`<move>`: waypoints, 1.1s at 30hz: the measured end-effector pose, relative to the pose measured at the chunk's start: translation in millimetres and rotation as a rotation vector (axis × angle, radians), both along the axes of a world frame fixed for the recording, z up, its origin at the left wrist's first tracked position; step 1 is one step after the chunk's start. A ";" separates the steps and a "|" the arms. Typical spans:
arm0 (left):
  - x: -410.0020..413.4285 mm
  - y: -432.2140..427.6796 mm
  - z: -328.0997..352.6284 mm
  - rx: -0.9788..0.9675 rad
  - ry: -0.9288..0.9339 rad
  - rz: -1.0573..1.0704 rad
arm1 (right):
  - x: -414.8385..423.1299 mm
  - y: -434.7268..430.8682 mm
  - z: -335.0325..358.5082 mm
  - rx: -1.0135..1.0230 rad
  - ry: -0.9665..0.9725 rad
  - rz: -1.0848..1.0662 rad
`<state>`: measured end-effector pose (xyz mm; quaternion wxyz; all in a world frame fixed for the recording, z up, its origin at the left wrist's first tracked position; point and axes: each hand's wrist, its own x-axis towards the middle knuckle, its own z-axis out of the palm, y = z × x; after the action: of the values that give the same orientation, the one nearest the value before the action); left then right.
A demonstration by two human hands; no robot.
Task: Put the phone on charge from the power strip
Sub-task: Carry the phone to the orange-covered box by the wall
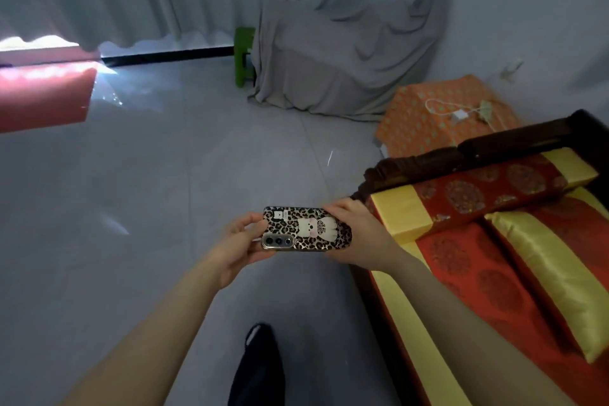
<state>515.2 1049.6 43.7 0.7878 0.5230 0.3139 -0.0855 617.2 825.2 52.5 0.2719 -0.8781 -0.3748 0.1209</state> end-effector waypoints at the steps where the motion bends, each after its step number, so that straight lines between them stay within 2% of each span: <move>1: 24.9 16.4 1.5 -0.003 -0.005 -0.010 | 20.6 14.5 0.5 0.005 0.010 -0.008; 5: 122.5 66.8 12.4 0.028 0.024 -0.049 | 104.1 58.7 4.7 0.035 0.012 -0.061; 9: 224.2 97.0 17.1 0.062 0.025 -0.177 | 184.1 82.1 8.8 0.057 0.024 -0.133; 16: 439.3 124.9 16.0 0.114 -0.010 -0.290 | 367.1 103.1 -3.4 0.070 -0.028 -0.275; 25: 670.3 109.9 19.4 0.027 0.009 -0.479 | 557.2 79.7 19.2 0.003 -0.066 -0.411; 33: 859.5 32.6 2.8 0.054 -0.017 -0.758 | 675.9 18.5 10.2 0.032 -0.117 -0.667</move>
<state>1374.7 1082.2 46.6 0.6889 0.6233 0.0937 -0.3580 1293.0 843.7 62.8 0.2881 -0.9534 -0.0838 -0.0310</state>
